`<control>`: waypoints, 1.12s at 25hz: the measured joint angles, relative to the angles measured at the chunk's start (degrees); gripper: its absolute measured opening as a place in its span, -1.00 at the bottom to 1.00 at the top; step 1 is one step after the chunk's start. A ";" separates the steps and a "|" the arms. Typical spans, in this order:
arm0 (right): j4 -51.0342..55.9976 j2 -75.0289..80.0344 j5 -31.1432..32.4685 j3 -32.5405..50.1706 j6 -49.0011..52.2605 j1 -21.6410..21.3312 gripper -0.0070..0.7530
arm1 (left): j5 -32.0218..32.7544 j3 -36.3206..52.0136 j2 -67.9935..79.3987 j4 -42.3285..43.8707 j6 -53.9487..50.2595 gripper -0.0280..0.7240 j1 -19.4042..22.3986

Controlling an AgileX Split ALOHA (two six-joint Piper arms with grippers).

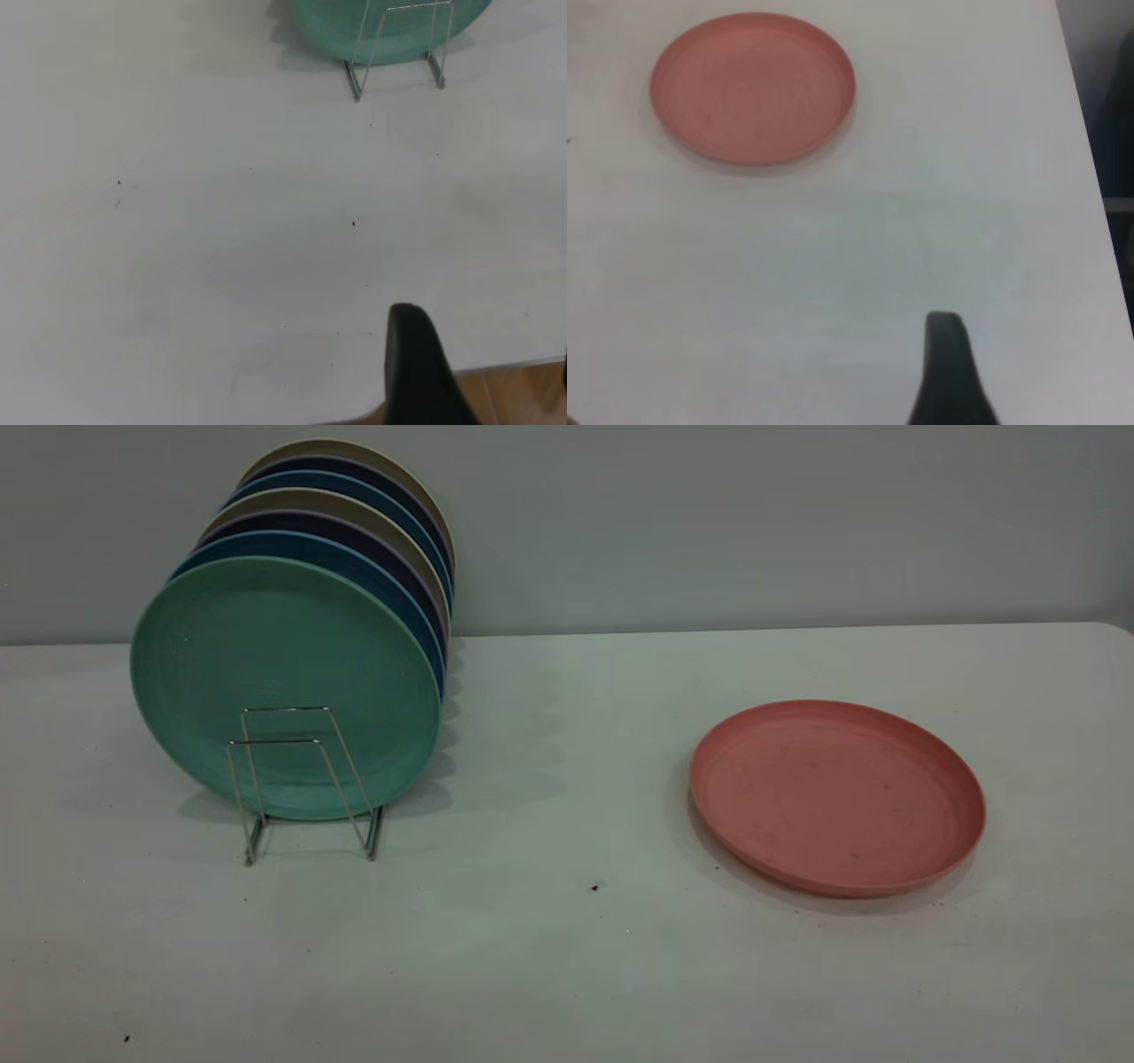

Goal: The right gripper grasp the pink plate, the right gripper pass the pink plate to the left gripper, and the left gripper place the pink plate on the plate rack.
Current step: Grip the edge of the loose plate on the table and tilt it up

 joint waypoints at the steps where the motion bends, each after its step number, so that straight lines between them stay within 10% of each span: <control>1: 0.00 0.00 0.00 0.00 0.00 0.00 0.42 | 0.00 0.00 0.00 0.00 0.00 0.19 0.00; 16: 0.43 0.06 -0.42 -0.68 -1.69 0.00 0.42 | -5.44 -1.47 0.06 -4.99 0.75 0.19 0.00; 28: 18.47 28.57 -15.28 -2.23 -16.67 0.00 0.40 | -13.81 -1.68 23.98 -23.31 12.68 0.19 0.00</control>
